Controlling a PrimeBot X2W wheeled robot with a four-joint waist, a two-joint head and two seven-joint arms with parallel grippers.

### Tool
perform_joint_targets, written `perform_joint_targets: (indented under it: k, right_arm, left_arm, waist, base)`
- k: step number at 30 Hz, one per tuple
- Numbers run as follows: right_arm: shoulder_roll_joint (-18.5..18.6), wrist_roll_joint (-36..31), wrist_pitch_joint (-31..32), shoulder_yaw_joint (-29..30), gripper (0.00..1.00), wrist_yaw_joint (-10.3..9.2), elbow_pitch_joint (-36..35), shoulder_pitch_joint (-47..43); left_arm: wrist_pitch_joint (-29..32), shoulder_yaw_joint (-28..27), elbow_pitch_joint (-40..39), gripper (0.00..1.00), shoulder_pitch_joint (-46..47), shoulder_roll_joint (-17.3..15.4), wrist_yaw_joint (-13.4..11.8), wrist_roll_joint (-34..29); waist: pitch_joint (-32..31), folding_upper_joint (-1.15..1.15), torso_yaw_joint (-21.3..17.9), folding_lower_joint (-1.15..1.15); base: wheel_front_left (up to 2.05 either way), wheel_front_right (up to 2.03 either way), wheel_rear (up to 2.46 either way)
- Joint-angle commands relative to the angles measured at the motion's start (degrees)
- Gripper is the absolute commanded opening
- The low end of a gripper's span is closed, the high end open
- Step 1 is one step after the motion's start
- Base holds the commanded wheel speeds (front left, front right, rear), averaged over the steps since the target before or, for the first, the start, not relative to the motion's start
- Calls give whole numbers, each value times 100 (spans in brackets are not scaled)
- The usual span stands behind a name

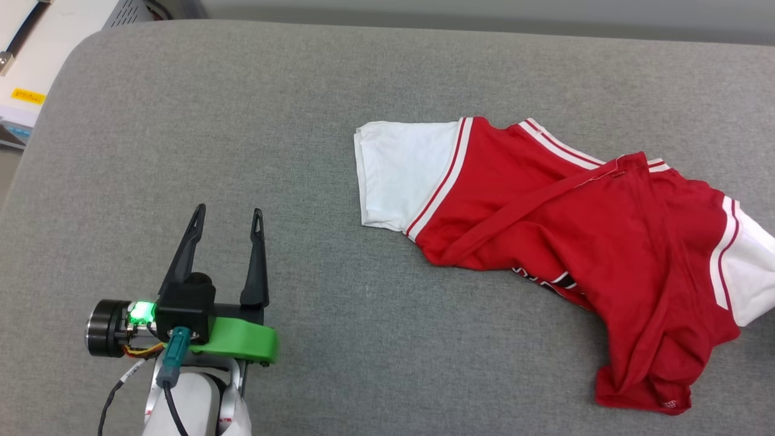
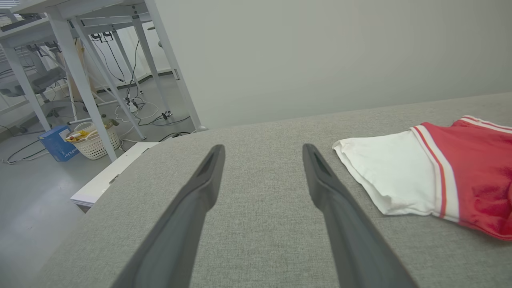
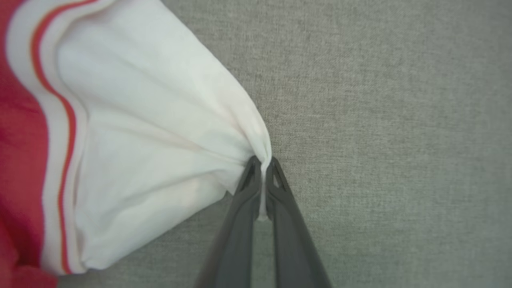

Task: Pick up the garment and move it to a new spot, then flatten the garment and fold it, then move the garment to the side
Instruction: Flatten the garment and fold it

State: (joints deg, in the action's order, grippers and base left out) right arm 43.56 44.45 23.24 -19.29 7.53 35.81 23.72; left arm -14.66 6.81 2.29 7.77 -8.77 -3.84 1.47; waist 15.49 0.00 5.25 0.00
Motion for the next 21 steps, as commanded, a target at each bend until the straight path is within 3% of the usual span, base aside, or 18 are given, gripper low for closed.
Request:
perform_joint_targets:
  k: [1, 8, 14, 18, 21]
  right_arm:
    - [-142, -92, -209, -48, 100, -4, 79, 8]
    - [-34, -586, -1423, -42, 100, -4, -283, 23]
    - [-35, -928, -2353, 698, 100, -4, -1085, -345]
    - [-582, -1572, -3012, 1591, 100, -4, -1821, -749]
    - [-1300, -2066, -3239, 2122, 100, -4, -2501, -1118]
  left_arm:
    - [-34, -35, 20, 100, 93, -28, 24, -36]
    - [-34, -230, 53, 100, 18, -161, 38, 36]
    - [-34, -286, 40, 100, 33, -228, 127, 67]
    - [-34, -286, 45, 100, 297, -330, 434, 214]
    - [-34, -321, 280, 100, 681, -427, 783, 512]
  waist:
    - [-73, 0, -34, 0]
    - [-359, 0, -290, 0]
    - [-500, 0, -464, 0]
    - [-495, 0, -544, 0]
    - [-445, 0, -614, 0]
  base:
    - [0, 0, 0]
    - [0, 0, 0]
    - [0, 0, 0]
    - [0, 0, 0]
    - [0, 0, 0]
